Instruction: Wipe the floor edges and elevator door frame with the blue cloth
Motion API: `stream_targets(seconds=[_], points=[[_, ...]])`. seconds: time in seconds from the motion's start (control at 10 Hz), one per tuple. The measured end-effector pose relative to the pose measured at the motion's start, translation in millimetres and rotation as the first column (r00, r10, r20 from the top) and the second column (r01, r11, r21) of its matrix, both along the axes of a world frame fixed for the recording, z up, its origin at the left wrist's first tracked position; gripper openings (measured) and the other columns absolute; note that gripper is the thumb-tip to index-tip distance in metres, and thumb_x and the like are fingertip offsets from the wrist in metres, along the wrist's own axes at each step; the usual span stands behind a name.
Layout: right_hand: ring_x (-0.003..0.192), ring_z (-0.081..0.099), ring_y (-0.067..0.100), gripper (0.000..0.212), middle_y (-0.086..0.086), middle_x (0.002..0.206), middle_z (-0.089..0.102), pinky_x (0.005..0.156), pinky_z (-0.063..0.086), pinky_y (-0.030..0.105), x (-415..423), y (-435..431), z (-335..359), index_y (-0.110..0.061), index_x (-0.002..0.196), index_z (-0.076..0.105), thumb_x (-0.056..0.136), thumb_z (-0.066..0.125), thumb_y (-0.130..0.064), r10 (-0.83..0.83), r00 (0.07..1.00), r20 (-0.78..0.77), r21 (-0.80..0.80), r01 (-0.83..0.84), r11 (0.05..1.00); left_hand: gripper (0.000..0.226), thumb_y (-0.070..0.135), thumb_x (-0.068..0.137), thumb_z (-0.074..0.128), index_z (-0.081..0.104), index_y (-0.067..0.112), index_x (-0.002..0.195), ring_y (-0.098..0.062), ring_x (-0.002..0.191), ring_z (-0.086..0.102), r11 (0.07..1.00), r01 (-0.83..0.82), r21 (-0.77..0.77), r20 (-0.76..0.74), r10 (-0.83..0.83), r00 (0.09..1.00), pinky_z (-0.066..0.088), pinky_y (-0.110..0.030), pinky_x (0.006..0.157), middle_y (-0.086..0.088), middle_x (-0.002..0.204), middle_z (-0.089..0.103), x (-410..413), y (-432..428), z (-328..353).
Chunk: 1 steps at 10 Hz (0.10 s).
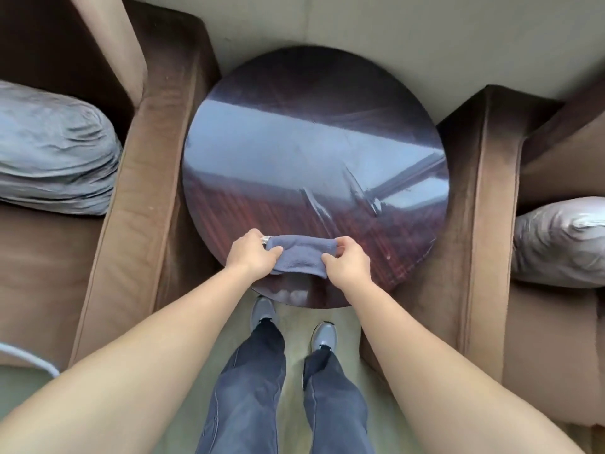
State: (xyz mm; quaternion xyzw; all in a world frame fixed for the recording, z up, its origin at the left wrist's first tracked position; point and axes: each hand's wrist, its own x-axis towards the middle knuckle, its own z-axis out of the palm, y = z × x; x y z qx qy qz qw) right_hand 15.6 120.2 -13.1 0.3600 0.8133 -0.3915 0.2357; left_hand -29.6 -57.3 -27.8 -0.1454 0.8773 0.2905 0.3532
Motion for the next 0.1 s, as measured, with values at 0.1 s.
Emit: stream_targets(seconds=[0.1], points=[[0.117,0.052,0.023,0.053,0.005,0.130,0.057,0.090,0.040,0.028,-1.4,12.7,8.0,-0.016,0.138,0.046,0.088,0.059,-0.021,0.062,0.997,0.039,-0.033,-0.061,0.998,0.047,0.036,0.087,0.062,0.047,0.012,0.125,-0.028,0.099,0.057,0.998,-0.050,-0.023,0.044,0.051,0.998,0.044,-0.032,0.077,-0.010,0.117,0.060,-1.4,6.2,10.6]])
